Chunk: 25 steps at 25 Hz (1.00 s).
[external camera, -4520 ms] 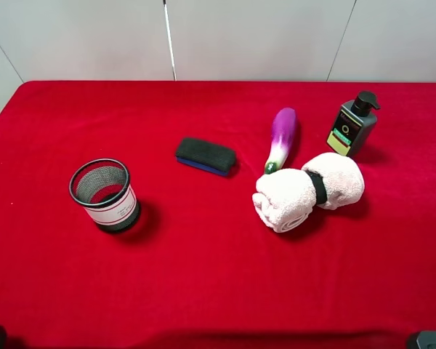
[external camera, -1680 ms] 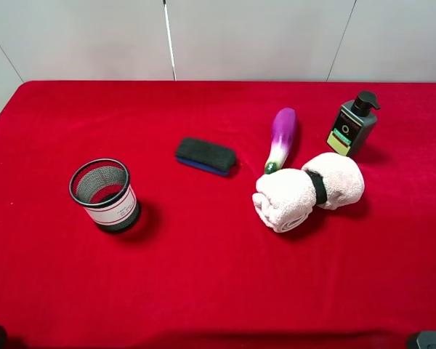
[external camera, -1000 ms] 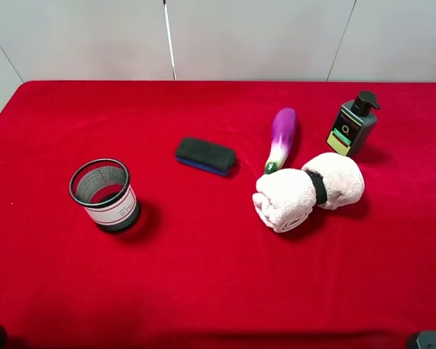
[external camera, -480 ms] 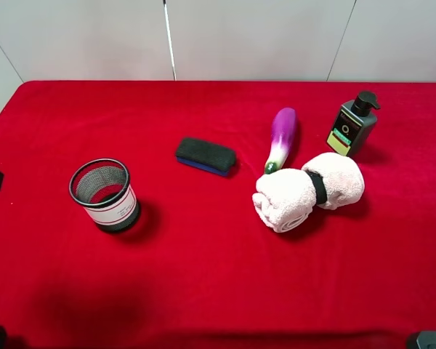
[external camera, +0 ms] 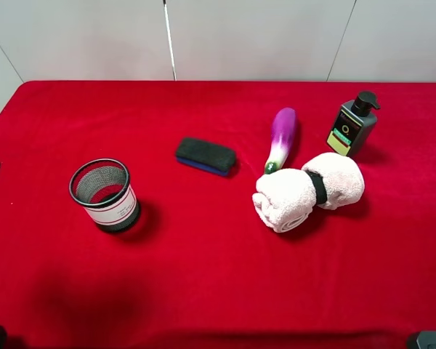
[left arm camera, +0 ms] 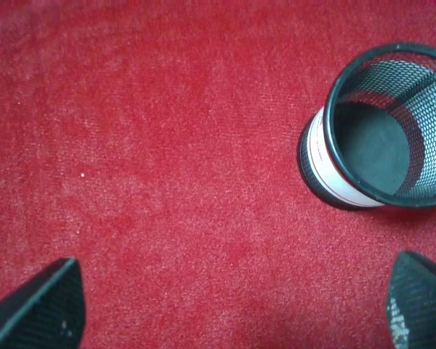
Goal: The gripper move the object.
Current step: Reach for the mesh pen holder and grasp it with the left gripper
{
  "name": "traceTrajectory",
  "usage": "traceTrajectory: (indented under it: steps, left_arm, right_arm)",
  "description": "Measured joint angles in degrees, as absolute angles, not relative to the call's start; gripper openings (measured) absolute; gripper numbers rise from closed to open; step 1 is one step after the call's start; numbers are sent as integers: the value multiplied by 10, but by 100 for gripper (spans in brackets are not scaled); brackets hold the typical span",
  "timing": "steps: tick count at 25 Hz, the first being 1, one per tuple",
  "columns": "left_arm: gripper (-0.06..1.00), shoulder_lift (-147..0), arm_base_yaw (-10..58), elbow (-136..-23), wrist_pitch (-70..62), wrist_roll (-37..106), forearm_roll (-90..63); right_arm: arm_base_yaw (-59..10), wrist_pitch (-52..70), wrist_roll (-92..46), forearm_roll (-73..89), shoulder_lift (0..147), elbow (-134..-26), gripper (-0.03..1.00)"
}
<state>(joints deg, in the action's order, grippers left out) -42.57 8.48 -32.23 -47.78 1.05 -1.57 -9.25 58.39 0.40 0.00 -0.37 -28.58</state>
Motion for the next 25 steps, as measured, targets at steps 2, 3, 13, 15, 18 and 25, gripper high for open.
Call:
traceTrajectory:
  steps: [2,3,13,15,18,25]
  left_arm:
    - [81,-446,85,-327,-477,10,-16]
    - [81,-458,85,-330,-477,10,-16]
    - [80,-560,85,-376,-470,14,-14]
    - [80,-577,92,-382,-469,16,-10]
    - [80,-602,114,-393,-467,17,3]
    - [80,-673,155,-420,-460,17,8]
  right_arm:
    - [-92,583,4,0,-4,-286,69]
    - [-92,584,4,0,-4,-286,69]
    - [-92,584,4,0,-4,-286,69]
    - [-92,584,4,0,-4,-286,69]
    - [-92,584,4,0,-4,-286,69]
    - [-92,584,4,0,-4,-286,69]
